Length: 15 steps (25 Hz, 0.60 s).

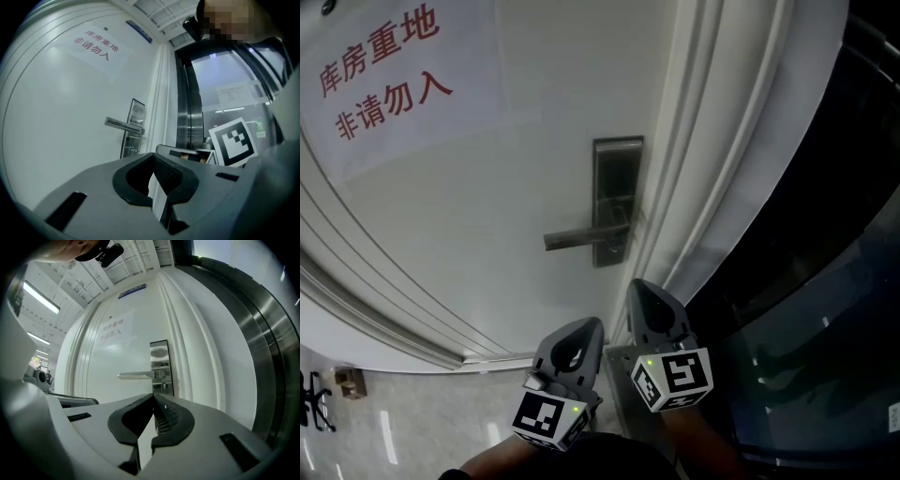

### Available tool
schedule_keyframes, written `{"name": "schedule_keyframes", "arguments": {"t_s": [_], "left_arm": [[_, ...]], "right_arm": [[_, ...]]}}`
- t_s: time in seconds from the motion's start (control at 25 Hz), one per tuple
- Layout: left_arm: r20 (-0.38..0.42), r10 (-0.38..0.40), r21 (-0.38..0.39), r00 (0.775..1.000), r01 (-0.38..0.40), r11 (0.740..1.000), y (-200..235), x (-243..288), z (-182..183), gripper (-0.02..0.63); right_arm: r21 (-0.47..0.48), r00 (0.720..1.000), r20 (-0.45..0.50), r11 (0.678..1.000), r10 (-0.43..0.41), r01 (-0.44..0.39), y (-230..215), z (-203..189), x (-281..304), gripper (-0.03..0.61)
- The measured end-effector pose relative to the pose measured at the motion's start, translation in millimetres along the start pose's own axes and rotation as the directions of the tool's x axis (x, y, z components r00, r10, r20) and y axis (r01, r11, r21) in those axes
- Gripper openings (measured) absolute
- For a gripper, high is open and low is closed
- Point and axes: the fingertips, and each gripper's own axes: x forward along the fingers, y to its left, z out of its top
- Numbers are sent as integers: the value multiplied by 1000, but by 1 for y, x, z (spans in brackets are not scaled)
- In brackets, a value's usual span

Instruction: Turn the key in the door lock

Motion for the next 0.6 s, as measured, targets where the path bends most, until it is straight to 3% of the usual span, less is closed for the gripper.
{"name": "schedule_keyframes", "arguments": {"t_s": [0.6], "left_arm": [[17, 5, 10, 1000, -5, 1000, -26, -15, 3, 5]], "right_arm": [[-4, 999, -8, 999, 40, -40, 13, 3, -32, 15]]}}
